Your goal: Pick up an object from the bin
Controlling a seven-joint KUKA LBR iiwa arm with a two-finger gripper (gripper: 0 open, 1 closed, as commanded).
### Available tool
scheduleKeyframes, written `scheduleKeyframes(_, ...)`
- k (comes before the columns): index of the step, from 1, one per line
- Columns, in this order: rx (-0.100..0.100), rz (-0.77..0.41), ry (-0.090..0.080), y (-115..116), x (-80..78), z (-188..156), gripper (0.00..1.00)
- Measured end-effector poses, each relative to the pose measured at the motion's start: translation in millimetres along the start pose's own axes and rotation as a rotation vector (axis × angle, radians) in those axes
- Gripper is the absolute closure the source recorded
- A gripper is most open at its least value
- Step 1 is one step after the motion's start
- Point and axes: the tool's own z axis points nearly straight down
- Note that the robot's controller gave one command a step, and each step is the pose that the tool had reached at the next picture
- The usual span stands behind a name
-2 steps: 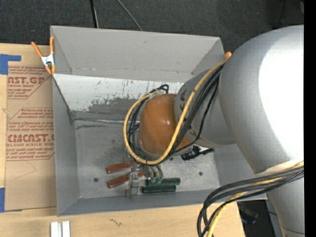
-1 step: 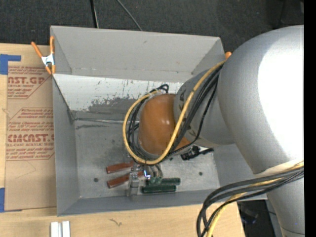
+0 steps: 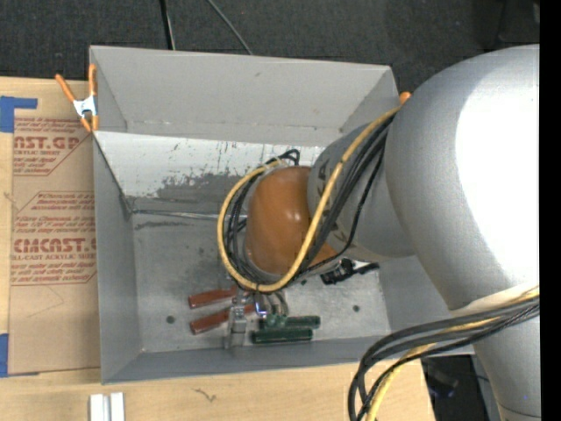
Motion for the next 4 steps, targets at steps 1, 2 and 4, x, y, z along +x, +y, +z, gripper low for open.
scheduleKeyframes(1, 0.000, 0.001, 0.000, 0, -0.1, 0, 0.00)
scheduleKeyframes(2, 0.000, 0.000, -0.001, 0, -1.3, -2, 1.00)
scheduleKeyframes(4, 0.000, -0.001, -0.001, 3, -3.9, -100, 1.00)
